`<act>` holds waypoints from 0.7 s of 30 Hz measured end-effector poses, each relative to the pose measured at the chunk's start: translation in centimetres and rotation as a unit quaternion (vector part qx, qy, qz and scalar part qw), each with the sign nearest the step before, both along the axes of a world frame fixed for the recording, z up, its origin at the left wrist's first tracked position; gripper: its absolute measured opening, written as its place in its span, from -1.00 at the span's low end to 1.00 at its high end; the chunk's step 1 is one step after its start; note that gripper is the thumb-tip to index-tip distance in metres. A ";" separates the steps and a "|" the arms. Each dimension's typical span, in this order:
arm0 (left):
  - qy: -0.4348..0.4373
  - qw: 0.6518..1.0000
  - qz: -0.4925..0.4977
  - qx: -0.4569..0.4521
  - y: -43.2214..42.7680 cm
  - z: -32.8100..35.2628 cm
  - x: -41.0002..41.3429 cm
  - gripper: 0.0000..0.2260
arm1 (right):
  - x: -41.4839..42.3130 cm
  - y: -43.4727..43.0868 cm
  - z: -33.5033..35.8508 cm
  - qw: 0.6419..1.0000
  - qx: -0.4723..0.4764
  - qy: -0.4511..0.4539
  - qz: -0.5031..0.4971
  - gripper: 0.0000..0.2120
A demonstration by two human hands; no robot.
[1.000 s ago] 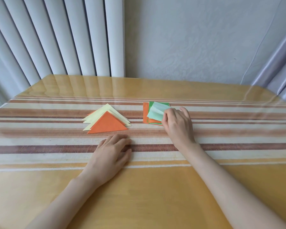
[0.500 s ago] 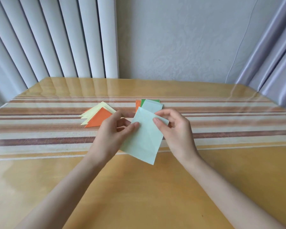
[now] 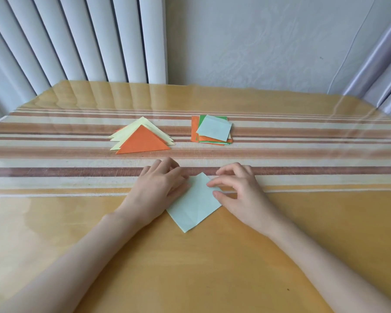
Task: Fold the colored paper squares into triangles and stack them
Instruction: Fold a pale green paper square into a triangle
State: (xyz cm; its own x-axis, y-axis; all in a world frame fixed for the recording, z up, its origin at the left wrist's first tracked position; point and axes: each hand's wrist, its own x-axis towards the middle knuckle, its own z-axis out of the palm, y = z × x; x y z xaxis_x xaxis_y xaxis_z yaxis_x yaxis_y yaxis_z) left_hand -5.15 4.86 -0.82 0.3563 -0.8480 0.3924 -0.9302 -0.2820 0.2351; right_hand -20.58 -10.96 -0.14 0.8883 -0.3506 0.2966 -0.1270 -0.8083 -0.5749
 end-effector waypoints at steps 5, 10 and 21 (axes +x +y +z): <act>-0.100 0.994 -0.042 0.013 2.0 0.2 -1.4 -0.74 | -0.5 0.4 -0.7 0.972 -0.172 0.066 0.145 -0.34; -0.071 0.991 -0.093 0.059 4.9 0.4 -2.7 -0.65 | -0.8 0.2 -0.1 0.978 -0.143 0.097 0.113 -0.43; -0.128 0.984 -0.123 0.000 4.5 0.7 -3.3 -0.72 | -1.2 0.7 1.0 0.971 -0.136 0.140 0.137 -0.25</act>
